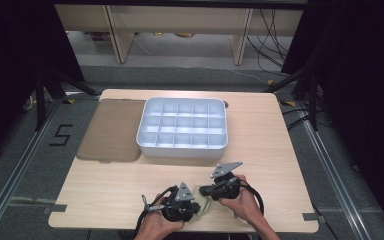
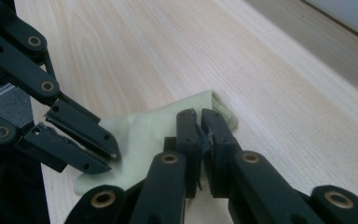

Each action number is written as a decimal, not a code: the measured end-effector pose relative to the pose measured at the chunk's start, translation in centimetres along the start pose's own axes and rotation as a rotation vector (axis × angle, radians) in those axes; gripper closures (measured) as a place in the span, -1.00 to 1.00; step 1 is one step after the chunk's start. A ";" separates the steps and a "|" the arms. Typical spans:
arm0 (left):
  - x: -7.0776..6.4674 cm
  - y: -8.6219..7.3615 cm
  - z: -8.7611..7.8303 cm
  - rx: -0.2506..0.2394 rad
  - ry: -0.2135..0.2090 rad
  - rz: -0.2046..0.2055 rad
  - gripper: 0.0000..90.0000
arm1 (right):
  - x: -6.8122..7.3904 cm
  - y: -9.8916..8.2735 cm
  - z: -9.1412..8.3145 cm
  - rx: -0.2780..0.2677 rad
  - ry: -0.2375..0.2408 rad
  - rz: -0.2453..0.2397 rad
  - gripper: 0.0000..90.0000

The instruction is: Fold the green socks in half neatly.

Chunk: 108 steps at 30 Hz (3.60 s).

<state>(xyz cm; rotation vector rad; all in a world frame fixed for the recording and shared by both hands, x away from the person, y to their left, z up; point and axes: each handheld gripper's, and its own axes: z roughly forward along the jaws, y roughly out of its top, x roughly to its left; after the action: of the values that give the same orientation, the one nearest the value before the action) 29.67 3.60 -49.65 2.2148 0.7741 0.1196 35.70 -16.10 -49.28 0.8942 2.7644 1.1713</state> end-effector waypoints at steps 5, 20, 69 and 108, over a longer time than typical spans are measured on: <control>0.2 -0.1 -0.2 0.006 0.008 0.003 0.86 | 0.1 -0.4 -0.4 -0.005 -0.006 -0.007 0.91; 0.1 -0.1 -0.1 0.006 0.018 0.009 0.86 | 0.7 0.6 0.4 -0.010 -0.002 -0.020 0.97; 0.5 -0.2 -0.2 -0.008 0.051 -0.019 0.86 | -0.2 -0.4 -0.7 -0.006 -0.010 0.148 0.23; 0.5 -0.8 -0.2 -0.020 0.047 -0.031 0.85 | 0.3 -0.6 1.1 0.042 0.047 0.213 0.36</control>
<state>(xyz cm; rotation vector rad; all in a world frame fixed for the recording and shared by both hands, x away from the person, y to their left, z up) 29.63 4.44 -50.10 2.1871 0.8295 0.1644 35.40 -15.59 -50.42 1.2060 2.7969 1.1788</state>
